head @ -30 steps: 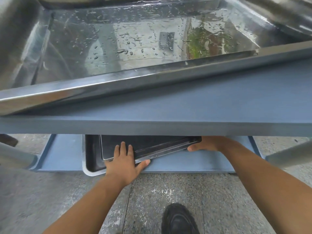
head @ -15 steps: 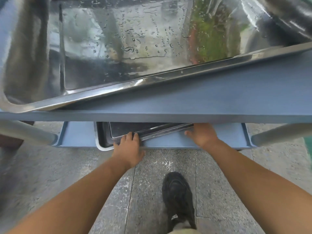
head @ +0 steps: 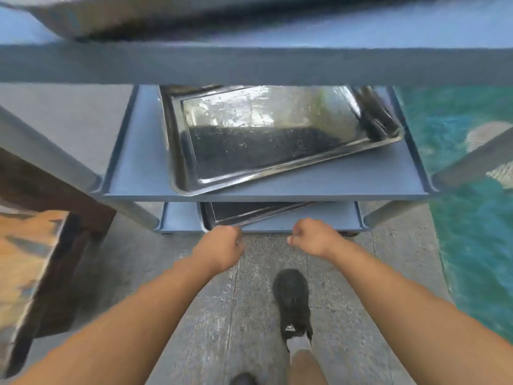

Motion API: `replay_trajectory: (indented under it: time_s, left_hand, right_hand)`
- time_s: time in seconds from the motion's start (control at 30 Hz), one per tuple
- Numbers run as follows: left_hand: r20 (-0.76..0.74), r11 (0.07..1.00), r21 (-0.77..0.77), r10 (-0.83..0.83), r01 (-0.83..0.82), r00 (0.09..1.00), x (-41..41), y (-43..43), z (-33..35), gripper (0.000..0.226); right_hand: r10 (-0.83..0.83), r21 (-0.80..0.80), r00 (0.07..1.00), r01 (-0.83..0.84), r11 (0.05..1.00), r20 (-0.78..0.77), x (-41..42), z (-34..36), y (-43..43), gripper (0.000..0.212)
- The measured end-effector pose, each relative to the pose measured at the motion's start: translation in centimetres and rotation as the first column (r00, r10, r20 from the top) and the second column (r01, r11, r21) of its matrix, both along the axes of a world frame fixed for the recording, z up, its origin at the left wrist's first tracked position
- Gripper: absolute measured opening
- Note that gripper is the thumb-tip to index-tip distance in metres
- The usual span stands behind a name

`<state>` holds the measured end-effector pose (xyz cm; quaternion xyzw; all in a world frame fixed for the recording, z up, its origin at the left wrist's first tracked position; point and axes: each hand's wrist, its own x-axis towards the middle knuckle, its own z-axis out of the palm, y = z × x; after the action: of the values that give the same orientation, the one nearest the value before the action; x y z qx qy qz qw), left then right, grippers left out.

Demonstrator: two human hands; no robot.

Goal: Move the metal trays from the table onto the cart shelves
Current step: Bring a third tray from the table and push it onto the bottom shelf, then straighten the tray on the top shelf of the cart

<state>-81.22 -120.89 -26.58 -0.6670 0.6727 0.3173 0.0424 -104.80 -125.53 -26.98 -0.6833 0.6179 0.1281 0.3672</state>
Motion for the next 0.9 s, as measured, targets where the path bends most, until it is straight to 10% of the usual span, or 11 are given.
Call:
replay_trajectory:
  time_s: [0.53, 0.9]
  left_hand:
    - [0.08, 0.976, -0.186, -0.096, 0.11, 0.992, -2.7, 0.2, 37.8, 0.035]
    - [0.136, 0.882, -0.467, -0.004, 0.068, 0.991, -5.7, 0.1, 46.7, 0.061]
  right_hand:
    - [0.123, -0.261, 0.991, -0.104, 0.96, 0.059, -1.8, 40.0, 1.1, 0.042]
    - [0.034, -0.407, 0.988, 0.031, 0.913, 0.151, -6.6, 46.3, 1.8, 0.066]
